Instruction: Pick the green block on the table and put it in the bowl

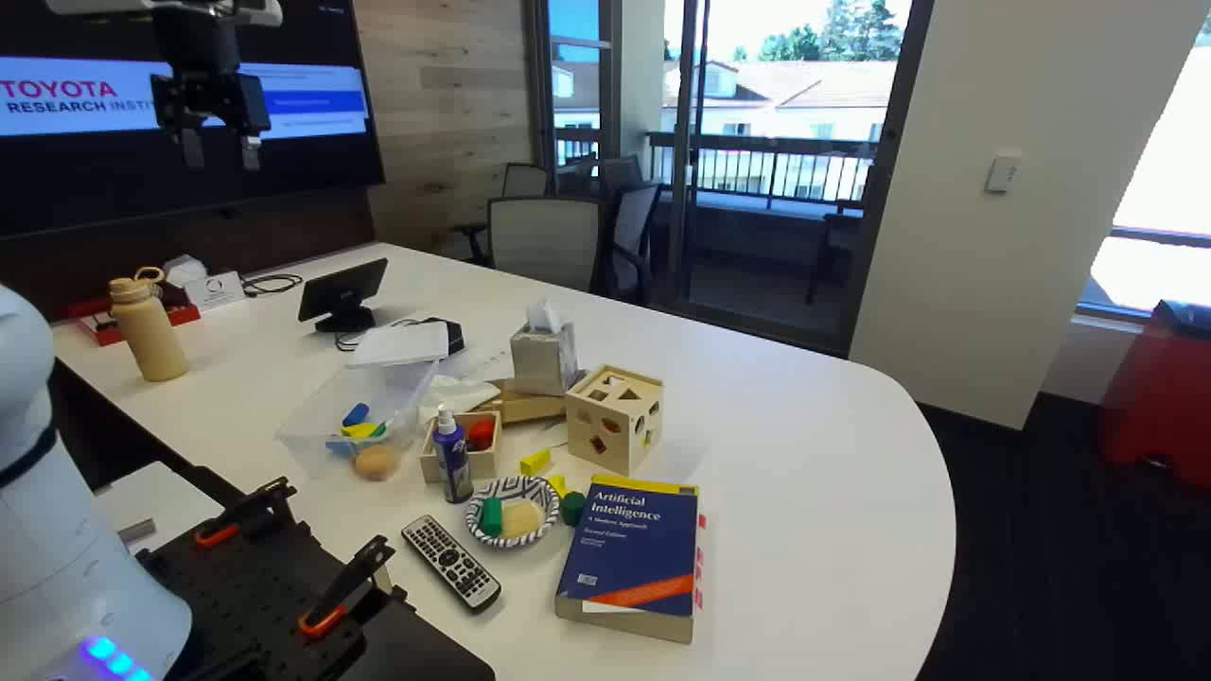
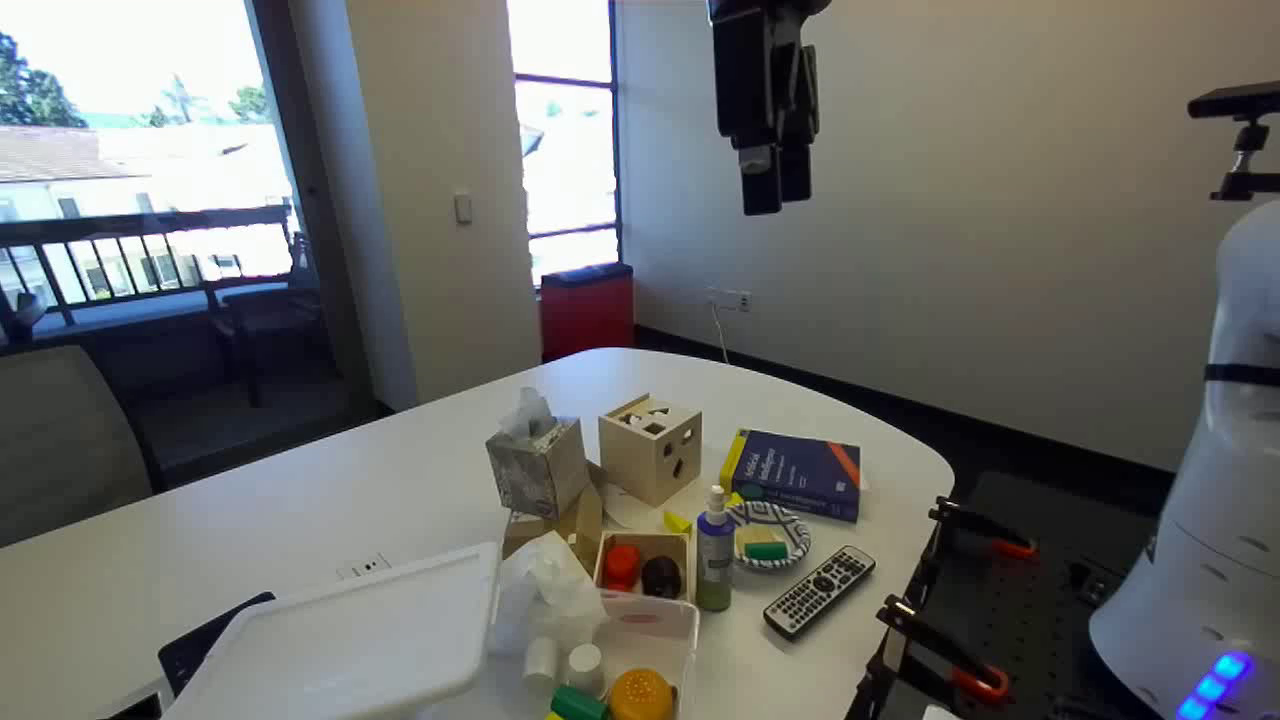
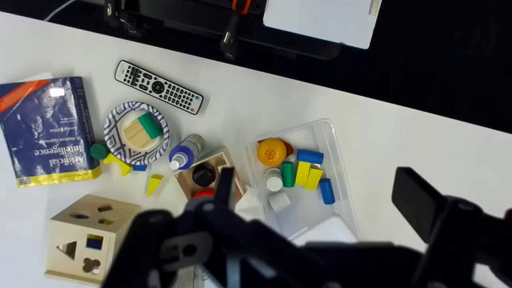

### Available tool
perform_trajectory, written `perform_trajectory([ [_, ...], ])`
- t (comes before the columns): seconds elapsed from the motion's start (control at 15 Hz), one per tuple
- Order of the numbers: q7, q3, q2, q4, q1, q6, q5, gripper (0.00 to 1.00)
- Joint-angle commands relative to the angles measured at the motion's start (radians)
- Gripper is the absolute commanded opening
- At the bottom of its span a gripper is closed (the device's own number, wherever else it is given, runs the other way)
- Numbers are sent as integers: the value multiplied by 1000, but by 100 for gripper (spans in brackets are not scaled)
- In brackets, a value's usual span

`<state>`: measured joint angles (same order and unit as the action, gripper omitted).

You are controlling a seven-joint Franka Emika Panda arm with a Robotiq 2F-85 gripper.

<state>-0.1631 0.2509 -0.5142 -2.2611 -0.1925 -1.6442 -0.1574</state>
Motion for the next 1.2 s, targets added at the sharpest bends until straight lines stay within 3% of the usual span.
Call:
perform_trajectory([
  [0.0, -2, -3, 1, 3, -3, 2, 1, 100],
  [0.4, -67, -67, 140, 26, 85, -161, -15, 100],
  [0.73, -132, -162, 364, 36, 184, -380, -8, 100],
  [1.13, -180, -272, 635, 59, 239, -581, -47, 100],
])
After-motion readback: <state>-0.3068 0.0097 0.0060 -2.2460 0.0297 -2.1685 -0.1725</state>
